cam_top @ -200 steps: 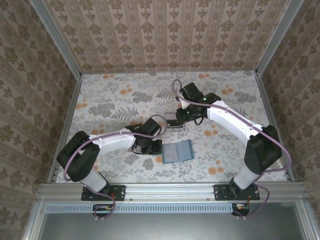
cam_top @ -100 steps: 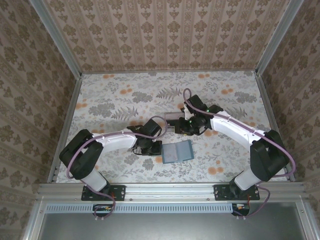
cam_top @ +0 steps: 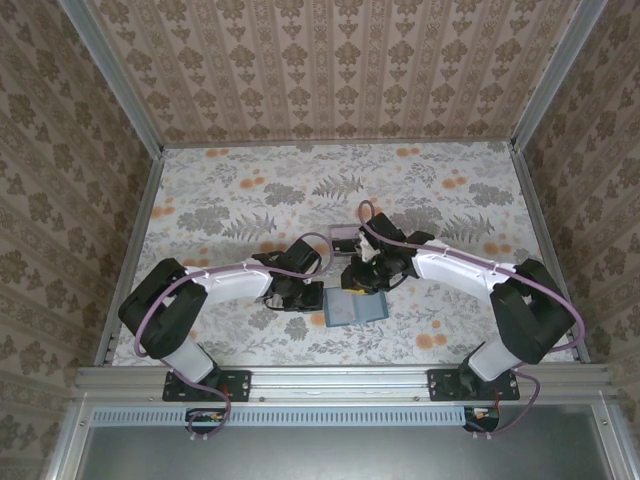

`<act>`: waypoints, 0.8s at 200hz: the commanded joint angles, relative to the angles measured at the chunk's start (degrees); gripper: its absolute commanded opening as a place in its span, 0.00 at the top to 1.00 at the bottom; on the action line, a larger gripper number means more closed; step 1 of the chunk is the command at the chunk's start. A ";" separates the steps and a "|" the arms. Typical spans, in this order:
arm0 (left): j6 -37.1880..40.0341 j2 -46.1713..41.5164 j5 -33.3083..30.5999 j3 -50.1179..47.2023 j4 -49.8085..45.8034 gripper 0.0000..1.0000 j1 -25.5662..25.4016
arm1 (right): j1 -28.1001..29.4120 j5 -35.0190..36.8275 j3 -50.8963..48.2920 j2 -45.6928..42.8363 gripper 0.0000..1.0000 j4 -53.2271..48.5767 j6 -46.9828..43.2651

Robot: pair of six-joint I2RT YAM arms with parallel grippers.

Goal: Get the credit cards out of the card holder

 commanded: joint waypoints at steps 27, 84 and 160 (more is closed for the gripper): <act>0.79 0.43 -0.40 -2.11 0.11 0.94 0.52 | 3.05 -1.41 -0.81 4.76 0.78 6.18 4.25; 0.88 -0.64 -0.22 -2.31 -0.17 0.94 0.73 | 5.41 -1.03 -0.58 9.60 0.79 9.10 5.58; 1.09 -0.78 -0.05 -2.27 -0.51 0.94 0.94 | 6.05 1.68 -0.63 13.23 0.78 7.38 4.31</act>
